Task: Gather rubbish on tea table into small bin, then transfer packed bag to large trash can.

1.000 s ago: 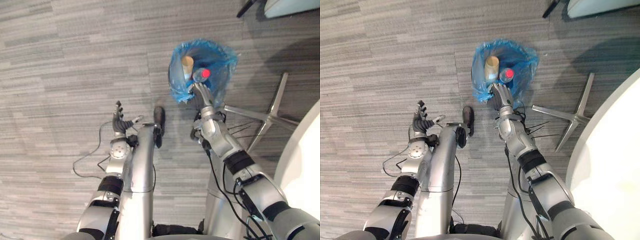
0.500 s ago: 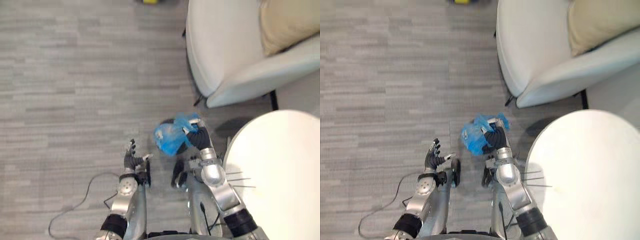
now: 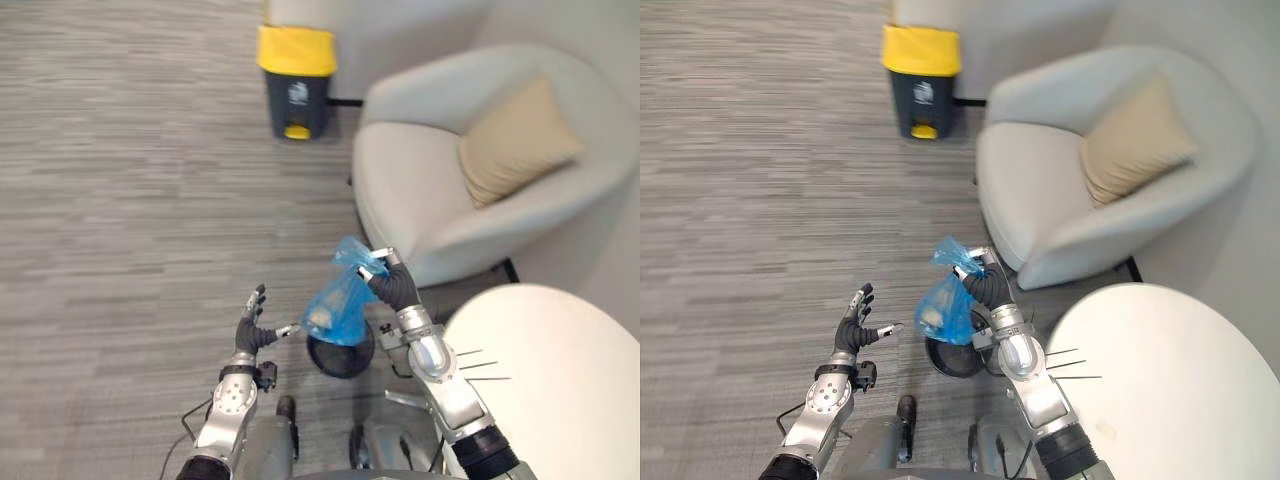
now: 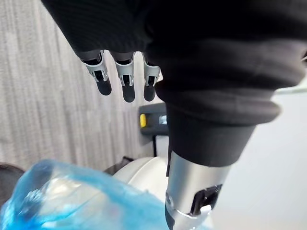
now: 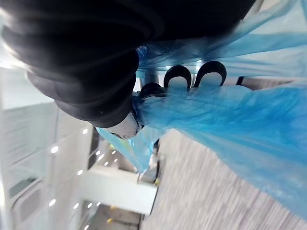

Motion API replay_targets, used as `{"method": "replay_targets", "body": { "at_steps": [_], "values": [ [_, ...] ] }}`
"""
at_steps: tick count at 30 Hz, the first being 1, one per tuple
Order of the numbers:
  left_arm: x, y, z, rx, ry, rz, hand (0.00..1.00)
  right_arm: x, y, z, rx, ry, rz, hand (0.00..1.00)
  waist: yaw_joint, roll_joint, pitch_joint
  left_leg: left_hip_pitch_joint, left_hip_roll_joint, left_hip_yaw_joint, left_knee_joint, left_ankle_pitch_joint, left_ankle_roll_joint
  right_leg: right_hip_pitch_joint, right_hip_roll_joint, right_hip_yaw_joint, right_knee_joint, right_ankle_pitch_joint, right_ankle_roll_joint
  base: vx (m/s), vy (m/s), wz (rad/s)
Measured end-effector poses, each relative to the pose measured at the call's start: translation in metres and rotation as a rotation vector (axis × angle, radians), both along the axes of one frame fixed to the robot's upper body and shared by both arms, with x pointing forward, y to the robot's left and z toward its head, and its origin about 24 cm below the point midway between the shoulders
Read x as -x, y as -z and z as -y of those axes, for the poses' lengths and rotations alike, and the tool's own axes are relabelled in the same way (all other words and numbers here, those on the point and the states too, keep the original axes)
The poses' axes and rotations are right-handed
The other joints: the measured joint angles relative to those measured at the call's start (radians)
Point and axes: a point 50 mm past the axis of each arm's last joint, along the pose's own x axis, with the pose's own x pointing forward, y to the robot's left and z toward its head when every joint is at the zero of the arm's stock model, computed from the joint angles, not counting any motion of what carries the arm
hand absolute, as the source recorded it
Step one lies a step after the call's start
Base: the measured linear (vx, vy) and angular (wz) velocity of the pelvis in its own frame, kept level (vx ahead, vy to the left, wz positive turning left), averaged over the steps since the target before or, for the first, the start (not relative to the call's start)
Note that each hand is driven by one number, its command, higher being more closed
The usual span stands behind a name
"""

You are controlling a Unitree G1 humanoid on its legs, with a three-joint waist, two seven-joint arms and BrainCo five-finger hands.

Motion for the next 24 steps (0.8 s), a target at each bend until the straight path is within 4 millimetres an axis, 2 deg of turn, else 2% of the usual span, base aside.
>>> {"method": "replay_targets", "body": {
  "at_steps": [1,2,3,4,5,6,7,8,9,10,11,12,13,14,15,16,18,21,24],
  "values": [
    [-0.001,-0.009,0.005,0.000,0.022,0.042,0.00,-0.001,-0.009,0.002,0.003,0.000,0.040,1.00,0.020,0.018,-0.010,-0.050,0.002,-0.029,-0.007,0.032,-0.014,0.010,0.017,-0.006,-0.096,-0.015,-0.022,-0.33,-0.161,0.63],
    [-0.001,-0.017,0.011,0.008,0.047,0.081,0.00,-0.003,-0.016,0.004,0.019,-0.003,0.077,1.00,0.024,0.031,-0.014,-0.083,0.004,-0.063,-0.041,0.081,-0.030,0.015,0.028,-0.022,-0.173,-0.022,-0.036,-0.29,-0.132,0.68],
    [-0.001,-0.020,0.014,0.012,0.058,0.098,0.00,-0.005,-0.020,0.006,0.028,0.001,0.094,1.00,0.018,0.039,-0.014,-0.092,0.004,-0.076,-0.062,0.106,-0.038,0.017,0.034,-0.038,-0.200,-0.026,-0.056,-0.40,-0.167,0.91],
    [-0.004,-0.025,0.021,0.021,0.084,0.122,0.00,-0.010,-0.025,0.013,0.046,0.025,0.117,1.00,0.004,0.071,-0.009,-0.091,0.022,-0.096,-0.135,0.185,-0.054,0.014,0.057,-0.084,-0.214,-0.007,-0.082,-0.30,-0.108,0.80],
    [-0.005,-0.028,0.024,0.019,0.100,0.131,0.00,-0.013,-0.025,0.016,0.059,0.035,0.120,1.00,-0.002,0.078,-0.009,-0.073,0.032,-0.081,-0.187,0.224,-0.059,0.014,0.057,-0.100,-0.216,0.003,-0.089,-0.45,-0.130,0.84],
    [-0.006,-0.032,0.027,0.010,0.119,0.153,0.00,-0.016,-0.028,0.018,0.068,0.045,0.125,1.00,-0.012,0.086,-0.011,-0.046,0.052,-0.047,-0.257,0.221,-0.070,0.014,0.056,-0.133,-0.217,0.014,-0.104,-0.37,-0.070,0.77],
    [-0.010,-0.040,0.031,0.000,0.151,0.190,0.00,-0.018,-0.033,0.023,0.062,0.065,0.143,1.00,-0.020,0.085,-0.010,-0.060,0.074,0.031,-0.234,0.175,-0.066,0.012,0.039,-0.170,-0.222,0.028,-0.113,-0.42,-0.060,0.76],
    [-0.015,-0.047,0.036,-0.004,0.176,0.220,0.00,-0.020,-0.038,0.027,0.052,0.075,0.156,1.00,-0.021,0.085,-0.010,-0.070,0.087,0.080,-0.178,0.163,-0.048,0.006,0.022,-0.184,-0.224,0.044,-0.110,-0.40,-0.022,0.81],
    [-0.021,-0.055,0.040,-0.015,0.215,0.262,0.00,-0.023,-0.045,0.028,0.051,0.071,0.179,1.00,-0.040,0.087,-0.014,-0.082,0.092,0.112,-0.068,0.141,-0.019,-0.002,-0.007,-0.209,-0.233,0.068,-0.102,-0.31,0.027,0.55],
    [-0.023,-0.059,0.042,-0.021,0.233,0.280,0.00,-0.024,-0.048,0.027,0.056,0.066,0.191,1.00,-0.050,0.088,-0.015,-0.081,0.094,0.116,-0.018,0.122,-0.011,-0.005,-0.023,-0.219,-0.237,0.077,-0.097,-0.29,0.094,0.71],
    [-0.029,-0.067,0.048,-0.033,0.273,0.319,0.00,-0.026,-0.053,0.028,0.061,0.061,0.212,1.00,-0.070,0.097,-0.020,-0.052,0.110,0.115,0.061,0.060,-0.026,-0.005,-0.050,-0.237,-0.264,0.108,-0.080,-0.22,0.118,0.50],
    [-0.031,-0.070,0.051,-0.034,0.285,0.334,0.00,-0.027,-0.055,0.028,0.060,0.059,0.216,1.00,-0.071,0.099,-0.022,-0.026,0.121,0.111,0.067,0.033,-0.047,-0.006,-0.057,-0.239,-0.279,0.117,-0.072,-0.24,0.185,0.55],
    [-0.035,-0.073,0.058,-0.038,0.317,0.353,0.00,-0.027,-0.056,0.030,0.062,0.061,0.220,1.00,-0.076,0.111,-0.031,0.034,0.135,0.101,0.027,-0.019,-0.077,-0.006,-0.067,-0.249,-0.316,0.135,-0.063,-0.17,0.175,0.31],
    [-0.038,-0.074,0.062,-0.041,0.332,0.355,0.00,-0.028,-0.056,0.030,0.059,0.059,0.219,1.00,-0.077,0.116,-0.033,0.060,0.143,0.102,-0.018,-0.036,-0.090,-0.007,-0.067,-0.250,-0.332,0.145,-0.055,-0.20,0.268,0.32],
    [-0.043,-0.072,0.066,-0.064,0.357,0.346,0.00,-0.028,-0.055,0.029,0.044,0.058,0.207,1.00,-0.073,0.108,-0.033,0.087,0.127,0.104,-0.117,-0.027,-0.100,-0.007,-0.072,-0.246,-0.363,0.173,-0.034,-0.15,0.257,0.14],
    [-0.045,-0.064,0.069,-0.090,0.377,0.311,0.00,-0.028,-0.054,0.023,0.029,0.040,0.199,1.00,-0.073,0.088,-0.044,0.098,0.102,0.109,-0.166,0.009,-0.081,-0.001,-0.086,-0.245,-0.410,0.213,-0.031,-0.12,0.246,0.13],
    [-0.045,-0.051,0.070,-0.148,0.408,0.257,0.00,-0.030,-0.063,0.015,0.026,0.012,0.230,1.00,-0.082,0.077,-0.050,0.100,0.074,0.110,-0.195,0.036,-0.056,0.023,-0.104,-0.244,-0.478,0.268,-0.005,-0.06,0.188,0.13],
    [-0.043,-0.038,0.074,-0.221,0.444,0.202,0.00,-0.039,-0.082,-0.003,0.011,-0.039,0.287,1.00,-0.084,0.063,-0.059,0.112,0.063,0.141,-0.227,0.059,-0.041,0.029,-0.109,-0.205,-0.531,0.318,-0.010,-0.07,0.132,-0.19],
    [-0.042,-0.026,0.082,-0.276,0.491,0.160,0.00,-0.038,-0.092,-0.021,0.007,-0.103,0.319,1.00,-0.085,0.048,-0.068,0.128,0.062,0.162,-0.260,0.074,-0.043,0.027,-0.107,-0.183,-0.551,0.336,-0.005,-0.07,0.041,-0.24]
  ]
}}
